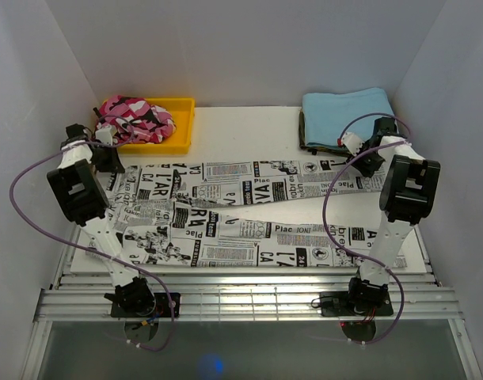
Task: Fold and stack the trousers
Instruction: Flatten the trousers out
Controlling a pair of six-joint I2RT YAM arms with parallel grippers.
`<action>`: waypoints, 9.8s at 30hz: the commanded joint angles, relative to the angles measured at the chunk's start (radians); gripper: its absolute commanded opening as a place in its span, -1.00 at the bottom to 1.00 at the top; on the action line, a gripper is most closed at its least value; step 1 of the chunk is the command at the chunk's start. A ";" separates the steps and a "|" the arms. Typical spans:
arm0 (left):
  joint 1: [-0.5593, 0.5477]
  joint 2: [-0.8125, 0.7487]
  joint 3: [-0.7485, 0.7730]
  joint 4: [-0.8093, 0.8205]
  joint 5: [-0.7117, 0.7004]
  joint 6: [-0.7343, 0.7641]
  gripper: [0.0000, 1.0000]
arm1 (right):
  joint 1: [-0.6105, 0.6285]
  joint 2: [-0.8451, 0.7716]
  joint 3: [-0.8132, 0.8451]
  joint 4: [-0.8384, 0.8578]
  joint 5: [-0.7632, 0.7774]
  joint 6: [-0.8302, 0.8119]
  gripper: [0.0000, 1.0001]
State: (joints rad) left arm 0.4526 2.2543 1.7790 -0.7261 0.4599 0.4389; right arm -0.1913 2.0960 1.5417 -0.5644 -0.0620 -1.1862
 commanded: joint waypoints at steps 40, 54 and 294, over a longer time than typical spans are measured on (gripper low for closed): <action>0.186 -0.622 -0.736 -0.095 0.026 0.354 0.33 | -0.473 -0.374 -0.466 -0.417 -0.009 0.237 0.24; 0.196 -0.380 -0.695 -0.027 0.044 0.238 -0.66 | -0.473 -0.139 -0.269 -0.403 -0.125 0.325 -0.84; 0.032 0.131 0.251 -0.322 0.419 0.584 -0.26 | -0.183 0.226 0.518 -0.551 -0.436 -0.339 0.68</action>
State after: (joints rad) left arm 0.4896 2.4599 2.0903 -1.0336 0.8398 0.9684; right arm -0.3782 2.3474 1.9881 -1.0847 -0.4316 -1.5299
